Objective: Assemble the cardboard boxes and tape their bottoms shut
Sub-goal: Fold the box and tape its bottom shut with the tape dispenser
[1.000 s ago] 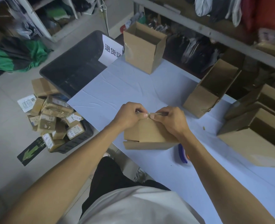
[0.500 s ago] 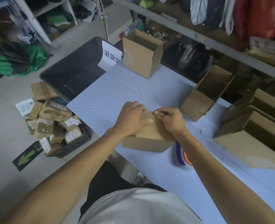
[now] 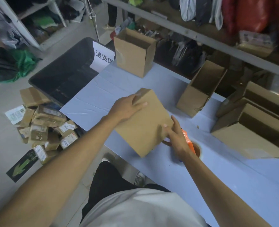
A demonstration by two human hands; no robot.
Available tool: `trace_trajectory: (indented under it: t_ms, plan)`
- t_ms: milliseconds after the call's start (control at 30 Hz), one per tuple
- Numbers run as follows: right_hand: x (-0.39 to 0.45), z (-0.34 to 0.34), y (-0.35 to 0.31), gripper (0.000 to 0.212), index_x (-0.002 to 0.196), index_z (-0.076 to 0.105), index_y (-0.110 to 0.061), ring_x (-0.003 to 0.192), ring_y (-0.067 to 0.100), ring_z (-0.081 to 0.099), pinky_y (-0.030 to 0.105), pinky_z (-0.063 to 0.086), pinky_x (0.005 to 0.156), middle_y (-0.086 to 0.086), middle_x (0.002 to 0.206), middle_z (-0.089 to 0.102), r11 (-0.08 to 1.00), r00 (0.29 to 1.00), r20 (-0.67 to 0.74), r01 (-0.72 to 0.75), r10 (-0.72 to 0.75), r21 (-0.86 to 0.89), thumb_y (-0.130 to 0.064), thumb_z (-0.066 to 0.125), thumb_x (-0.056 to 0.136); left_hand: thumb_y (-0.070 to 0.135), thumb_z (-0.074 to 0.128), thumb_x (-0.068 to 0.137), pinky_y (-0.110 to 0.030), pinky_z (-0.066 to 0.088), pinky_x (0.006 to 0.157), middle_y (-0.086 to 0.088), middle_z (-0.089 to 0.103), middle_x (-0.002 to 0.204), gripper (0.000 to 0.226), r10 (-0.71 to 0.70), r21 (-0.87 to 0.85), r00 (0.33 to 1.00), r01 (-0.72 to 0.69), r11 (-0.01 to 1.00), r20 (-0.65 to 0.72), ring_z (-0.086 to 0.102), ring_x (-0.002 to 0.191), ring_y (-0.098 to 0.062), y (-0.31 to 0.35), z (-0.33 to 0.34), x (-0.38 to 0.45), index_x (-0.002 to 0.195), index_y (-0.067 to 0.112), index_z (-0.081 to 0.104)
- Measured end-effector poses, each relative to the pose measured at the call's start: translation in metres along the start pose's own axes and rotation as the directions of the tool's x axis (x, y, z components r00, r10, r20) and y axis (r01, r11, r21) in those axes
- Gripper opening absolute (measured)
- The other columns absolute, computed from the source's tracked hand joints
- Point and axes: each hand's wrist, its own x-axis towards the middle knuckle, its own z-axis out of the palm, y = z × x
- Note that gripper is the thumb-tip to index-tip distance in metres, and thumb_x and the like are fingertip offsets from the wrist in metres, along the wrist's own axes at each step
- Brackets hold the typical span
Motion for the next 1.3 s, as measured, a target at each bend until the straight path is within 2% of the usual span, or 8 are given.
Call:
trace_trajectory:
  t_ms: [133, 200, 367, 500, 700, 933, 1133, 1300]
  plan:
    - [0.005, 0.003, 0.011, 0.085, 0.153, 0.019, -0.032, 0.124, 0.019, 0.052, 0.046, 0.054, 0.092, -0.003, 0.142, 0.043, 0.996, 0.99, -0.14, 0.004, -0.017, -0.091, -0.023, 0.073, 0.087, 0.059, 0.041, 0.095, -0.041, 0.045, 0.09, -0.011, 0.062, 0.121, 0.054, -0.077, -0.031, 0.996, 0.079, 0.996, 0.047, 0.054, 0.114, -0.033, -0.014, 0.024, 0.005, 0.12, 0.013, 0.055]
    - [0.004, 0.0, 0.014, 0.088, 0.154, 0.016, -0.024, 0.117, 0.017, 0.054, 0.042, 0.049, 0.099, -0.002, 0.132, 0.049, 0.987, 0.975, -0.22, -0.004, -0.031, -0.158, -0.021, 0.073, 0.087, 0.057, 0.046, 0.094, -0.044, 0.044, 0.096, -0.012, 0.056, 0.13, 0.061, -0.1, -0.094, 0.991, 0.108, 0.99, 0.085, 0.051, 0.122, -0.035, -0.024, 0.041, 0.006, 0.138, 0.015, 0.04]
    - [-0.005, -0.001, 0.021, 0.035, 0.119, 0.058, -0.009, 0.107, 0.018, 0.065, 0.032, 0.052, 0.091, -0.001, 0.114, 0.067, 0.977, 0.983, -0.163, 0.045, -0.08, -0.21, -0.003, 0.07, 0.086, 0.053, 0.07, 0.078, -0.044, 0.026, 0.114, -0.009, 0.01, 0.161, 0.104, 0.097, 0.223, 0.992, -0.111, 0.968, 0.075, 0.018, 0.145, -0.031, -0.019, 0.056, 0.019, 0.155, 0.027, 0.005]
    - [-0.007, 0.002, 0.024, 0.04, 0.124, 0.058, -0.006, 0.103, 0.0, 0.06, 0.04, 0.048, 0.1, 0.005, 0.126, 0.063, 0.974, 0.977, -0.197, 0.032, -0.078, -0.226, -0.009, 0.071, 0.086, 0.073, 0.064, 0.07, -0.053, -0.005, 0.117, 0.0, -0.019, 0.161, 0.102, 0.22, 0.41, 0.951, -0.293, 0.864, 0.216, -0.018, 0.147, -0.03, -0.002, 0.082, 0.024, 0.151, 0.046, 0.008]
    - [-0.016, 0.008, 0.022, 0.027, 0.116, 0.064, -0.02, 0.108, 0.017, 0.061, 0.035, 0.051, 0.093, -0.01, 0.11, 0.065, 0.985, 0.966, -0.243, 0.05, -0.09, -0.168, -0.01, 0.064, 0.091, 0.078, 0.052, 0.073, -0.055, 0.004, 0.116, -0.002, 0.017, 0.159, 0.087, 0.467, 0.459, 0.815, -0.579, 0.674, 0.343, 0.007, 0.148, -0.024, 0.013, 0.094, 0.033, 0.148, 0.048, 0.022]
    - [0.01, 0.027, 0.0, 0.024, 0.116, 0.065, -0.018, 0.086, 0.014, 0.057, 0.03, 0.043, 0.077, -0.004, 0.094, 0.064, 0.811, 0.946, -0.276, -0.025, -0.169, -0.584, -0.029, 0.056, 0.096, 0.083, 0.029, 0.08, -0.043, 0.035, 0.089, -0.011, 0.055, 0.119, 0.083, 0.287, 0.618, 0.928, -0.372, 0.692, 0.236, 0.059, 0.105, -0.03, -0.001, 0.074, 0.047, 0.148, 0.036, 0.024]
    - [0.023, 0.036, -0.006, 0.026, 0.12, 0.067, -0.019, 0.083, 0.008, 0.048, 0.002, 0.038, 0.062, -0.014, 0.09, 0.054, 0.84, 0.947, -0.308, -0.097, -0.087, -0.534, -0.022, 0.06, 0.095, 0.036, 0.057, 0.091, -0.037, 0.038, 0.092, 0.0, 0.052, 0.124, 0.034, 0.593, 0.222, 0.726, -0.678, 0.701, 0.348, 0.046, 0.115, -0.024, -0.011, 0.071, 0.06, 0.125, 0.032, 0.059]
    - [0.022, 0.041, -0.004, 0.016, 0.088, 0.068, -0.015, 0.075, 0.016, 0.058, 0.032, 0.042, 0.066, -0.005, 0.075, 0.063, 0.846, 0.879, -0.465, -0.169, -0.102, -0.506, -0.031, 0.072, 0.084, 0.034, 0.068, 0.083, -0.039, 0.042, 0.09, 0.008, 0.059, 0.102, 0.018, 0.529, -0.002, 0.747, -0.577, 0.817, 0.402, 0.048, 0.102, -0.017, -0.013, 0.068, 0.072, 0.101, 0.031, 0.065]
